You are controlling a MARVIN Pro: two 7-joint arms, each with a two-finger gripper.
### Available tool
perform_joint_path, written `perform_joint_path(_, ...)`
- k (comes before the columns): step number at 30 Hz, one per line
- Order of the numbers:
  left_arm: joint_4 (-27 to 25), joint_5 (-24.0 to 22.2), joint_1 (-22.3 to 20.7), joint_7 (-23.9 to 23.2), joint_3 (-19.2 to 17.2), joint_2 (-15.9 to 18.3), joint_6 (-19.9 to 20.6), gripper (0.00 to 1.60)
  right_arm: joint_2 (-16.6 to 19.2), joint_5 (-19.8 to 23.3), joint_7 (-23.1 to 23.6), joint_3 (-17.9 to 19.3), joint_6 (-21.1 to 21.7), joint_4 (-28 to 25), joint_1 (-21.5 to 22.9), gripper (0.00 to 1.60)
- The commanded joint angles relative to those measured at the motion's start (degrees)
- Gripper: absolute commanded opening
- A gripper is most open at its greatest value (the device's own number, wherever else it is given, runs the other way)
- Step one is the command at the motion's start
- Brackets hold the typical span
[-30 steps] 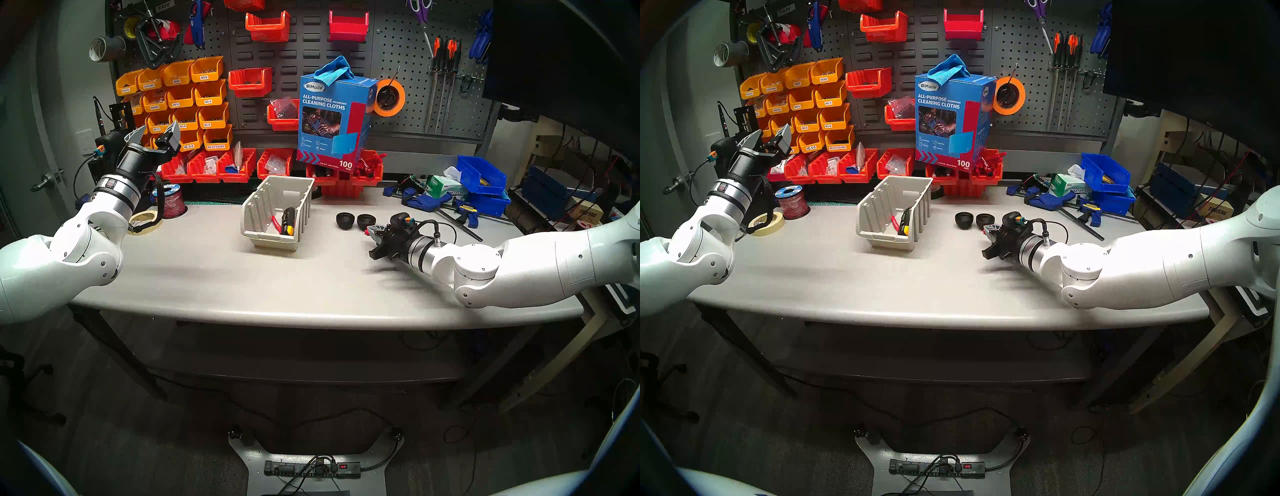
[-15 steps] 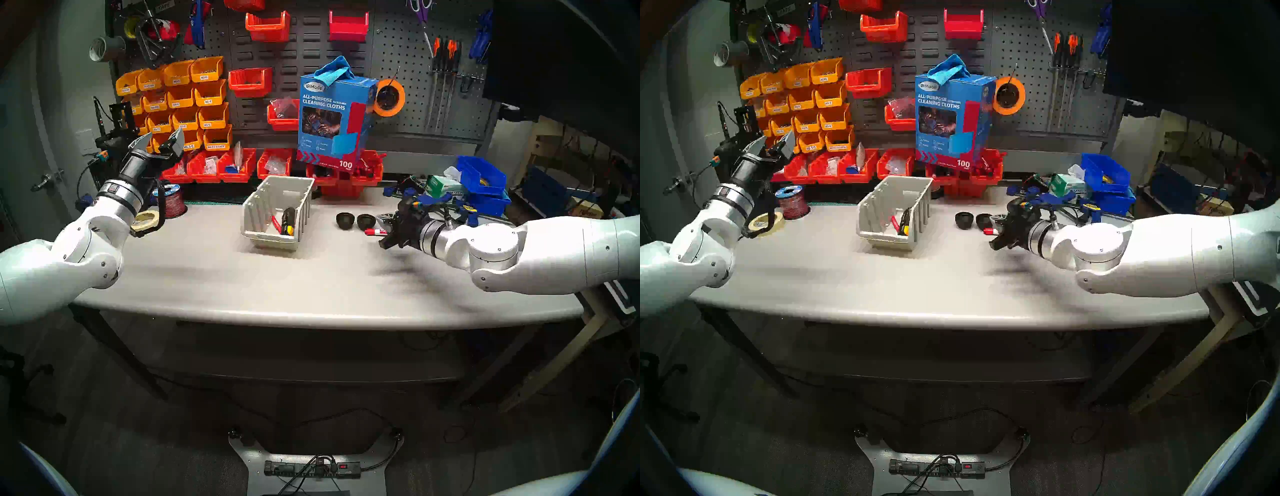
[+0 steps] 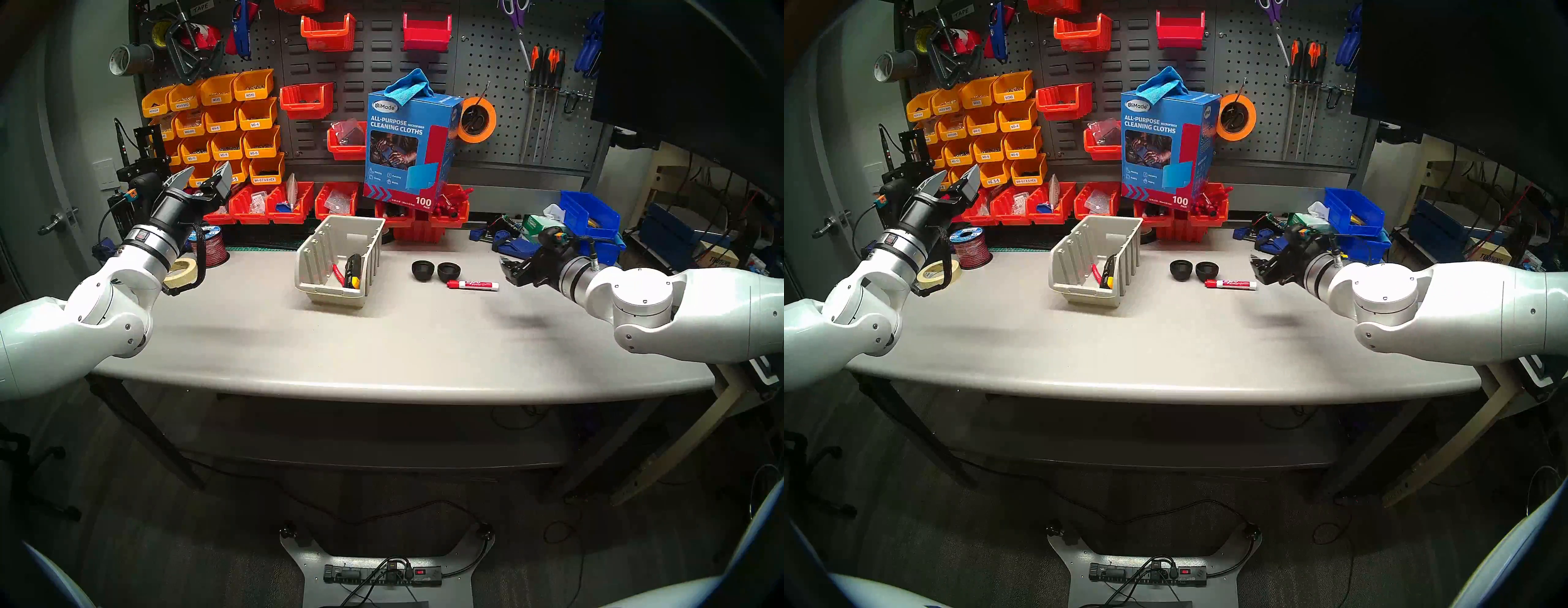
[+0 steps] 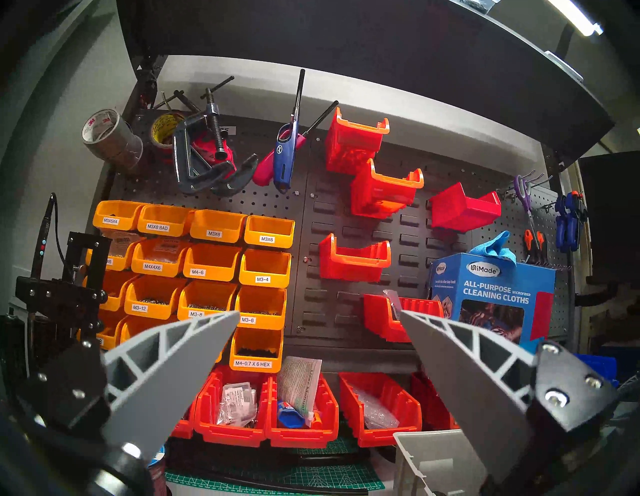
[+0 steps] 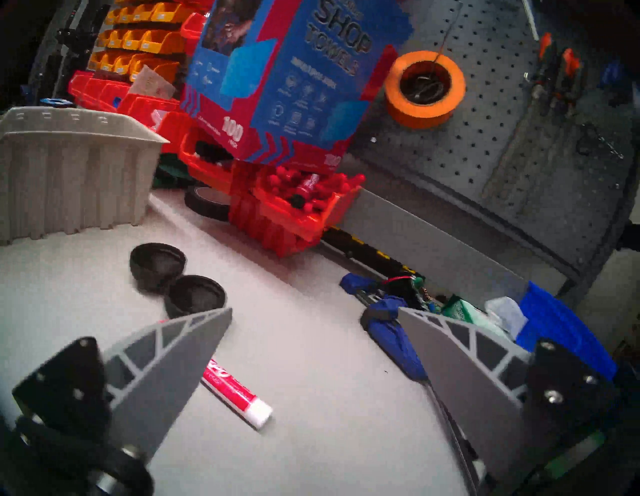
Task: Take out tools from the storage box
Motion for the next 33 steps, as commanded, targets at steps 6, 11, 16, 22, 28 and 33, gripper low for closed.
perform_joint_path(6, -0.3, 0.1, -0.6, -1.3, -0.5, -0.6, 0.3, 1.60, 9.8, -4.6, -9.8, -8.3, 0.3, -4.0, 9.2, 1.60)
perform_joint_path(11, -0.3, 0.2, -0.7, -1.6, -0.6, -0.8, 0.2, 1.60, 13.3, -8.3, -12.0, -10.6, 1.1, -6.5, 12.3, 1.60)
perform_joint_path(16, 0.0, -0.3, -0.9, -2.0, -0.8, -1.1, 0.6, 1.60, 14.9, -10.7, -13.1, -12.8, 1.9, -7.8, 14.8, 1.60)
perform_joint_path(22, -0.9, 0.2, -1.3, -0.7, -1.1, -3.2, 2.2, 1.60, 16.4, -12.4, -13.3, -15.5, 3.1, -8.8, 18.0, 1.60)
perform_joint_path(28, -3.6, 0.6, -1.4, 0.4, -0.9, -4.2, 6.1, 1.60, 17.2, -13.2, -13.1, -16.8, 3.8, -9.2, 19.7, 1.60)
perform_joint_path(33, -3.8, 2.6, -1.2, 0.5, -0.7, -6.6, 7.9, 1.60, 17.8, -13.7, -12.9, -18.2, 4.5, -9.5, 21.5, 1.60)
